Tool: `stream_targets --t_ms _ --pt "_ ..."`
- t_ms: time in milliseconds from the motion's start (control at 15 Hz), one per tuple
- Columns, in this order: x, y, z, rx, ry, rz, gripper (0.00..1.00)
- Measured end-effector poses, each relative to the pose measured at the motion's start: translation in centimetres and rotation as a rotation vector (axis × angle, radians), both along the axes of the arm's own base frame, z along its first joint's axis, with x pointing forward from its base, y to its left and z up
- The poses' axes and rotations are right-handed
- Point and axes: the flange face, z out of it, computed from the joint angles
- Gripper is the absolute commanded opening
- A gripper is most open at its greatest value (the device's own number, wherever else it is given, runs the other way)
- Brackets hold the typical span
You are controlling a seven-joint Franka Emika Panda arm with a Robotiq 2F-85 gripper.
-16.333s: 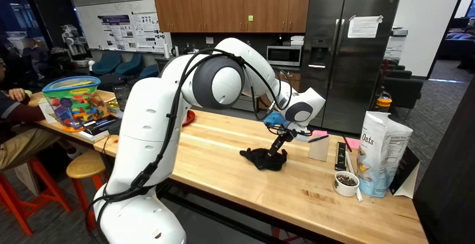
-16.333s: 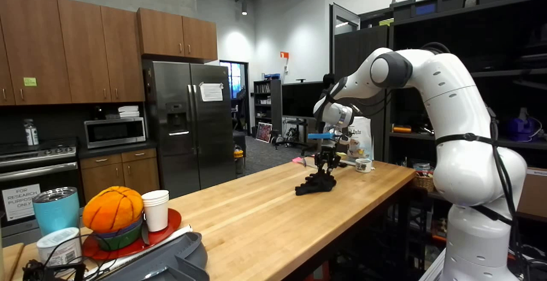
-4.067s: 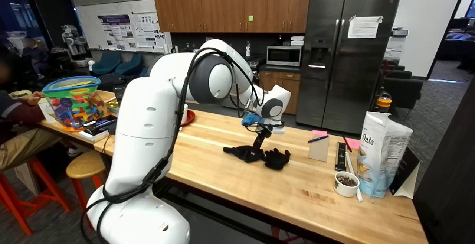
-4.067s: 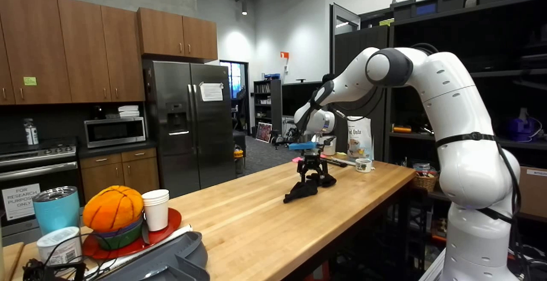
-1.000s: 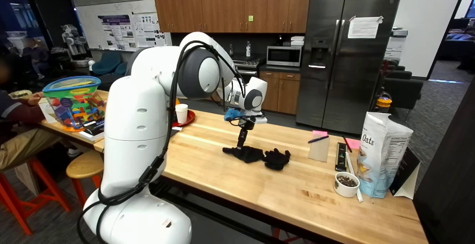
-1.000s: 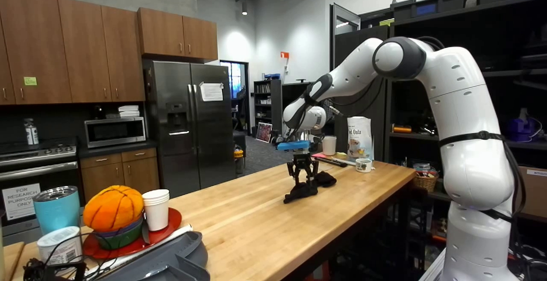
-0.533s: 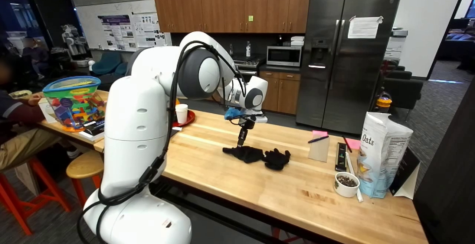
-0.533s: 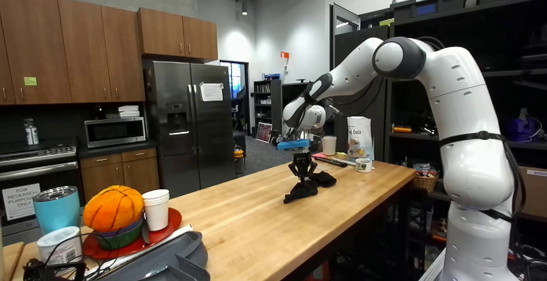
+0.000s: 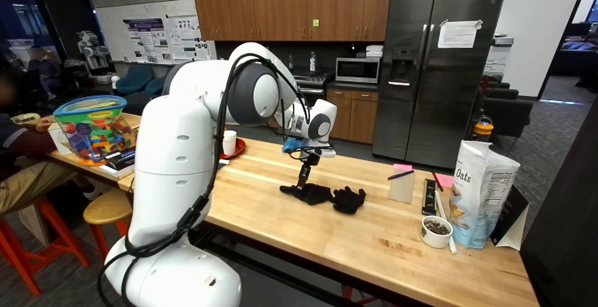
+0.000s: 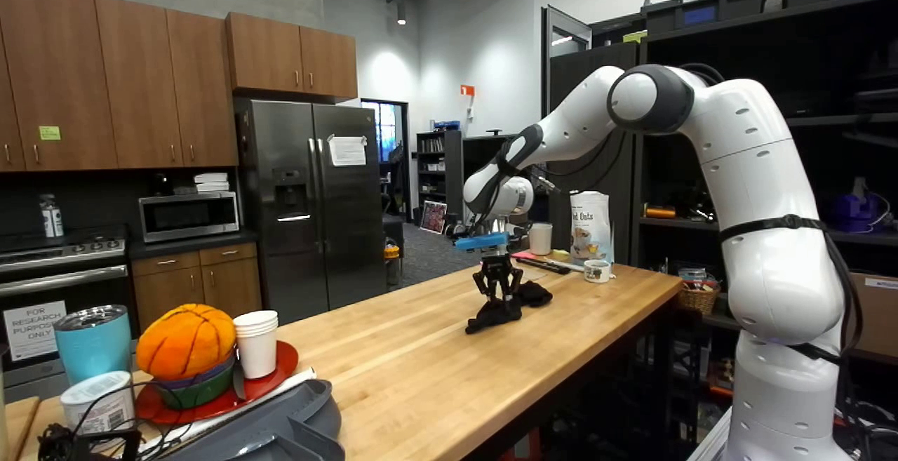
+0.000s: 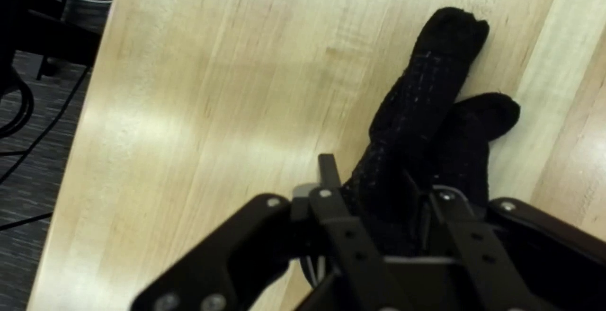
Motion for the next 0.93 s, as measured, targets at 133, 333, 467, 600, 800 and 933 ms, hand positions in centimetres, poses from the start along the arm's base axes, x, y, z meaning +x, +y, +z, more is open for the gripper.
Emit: stream_targets --t_ms 133,333,467,600,800,933 --pt "-0.1 0.2 -1.0 0.000 0.019 0.004 0.19" --pt "0.0 0.4 -2.2 -0.001 0.039 0.007 0.00" --pt "0.2 0.4 -2.3 -0.001 0.042 0.008 0.00" --pt "0.4 0.4 -2.0 -0.001 0.039 0.010 0.01" --pt "0.7 0.4 -1.1 -0.004 0.020 0.013 0.01" --pt "0.9 0.4 0.3 -0.001 0.003 0.024 0.01"
